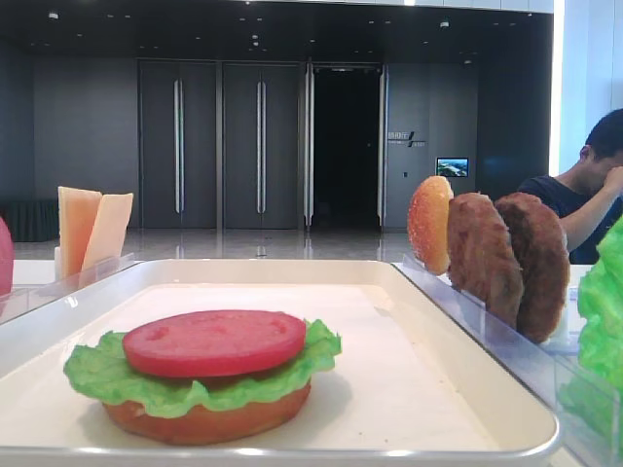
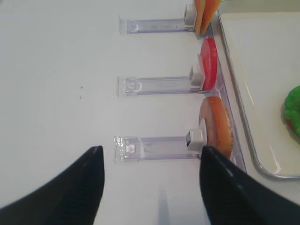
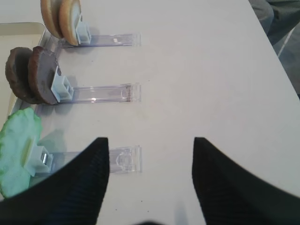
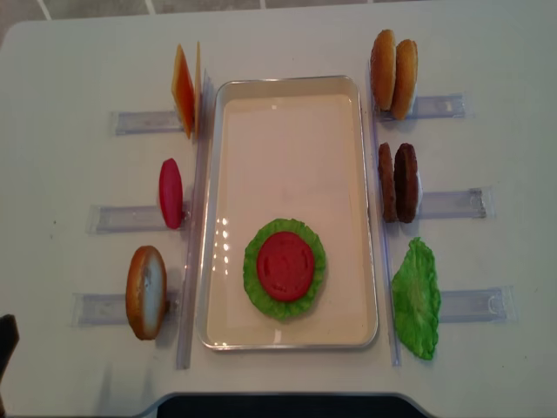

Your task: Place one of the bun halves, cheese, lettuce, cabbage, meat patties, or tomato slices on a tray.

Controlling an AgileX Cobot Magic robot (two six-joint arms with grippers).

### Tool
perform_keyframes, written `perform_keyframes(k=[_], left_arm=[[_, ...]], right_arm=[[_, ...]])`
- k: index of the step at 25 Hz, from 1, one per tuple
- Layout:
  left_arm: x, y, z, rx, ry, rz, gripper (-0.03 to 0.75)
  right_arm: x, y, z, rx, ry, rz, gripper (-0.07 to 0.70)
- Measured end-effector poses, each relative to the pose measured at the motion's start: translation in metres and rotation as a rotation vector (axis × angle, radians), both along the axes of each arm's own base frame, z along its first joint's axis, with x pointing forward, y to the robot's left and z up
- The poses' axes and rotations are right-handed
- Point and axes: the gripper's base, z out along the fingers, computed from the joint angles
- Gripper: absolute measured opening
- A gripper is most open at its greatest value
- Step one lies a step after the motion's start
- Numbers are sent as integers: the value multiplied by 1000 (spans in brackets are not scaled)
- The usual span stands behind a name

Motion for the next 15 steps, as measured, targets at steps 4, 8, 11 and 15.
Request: perform_keyframes(k=[4, 8, 11, 15], left_arm=[[-11, 0, -18, 11, -50, -6, 483], [-13, 0, -23, 15, -67, -8, 482], [-13, -1, -23, 13, -74, -14, 477], [-13, -1, -22, 13, -76, -14, 452]], right_arm=[[0, 0, 0, 0, 0, 0, 407], [0, 0, 0, 0, 0, 0, 407], [0, 0, 0, -4, 0, -3, 407], [0, 0, 0, -4, 0, -3, 407]])
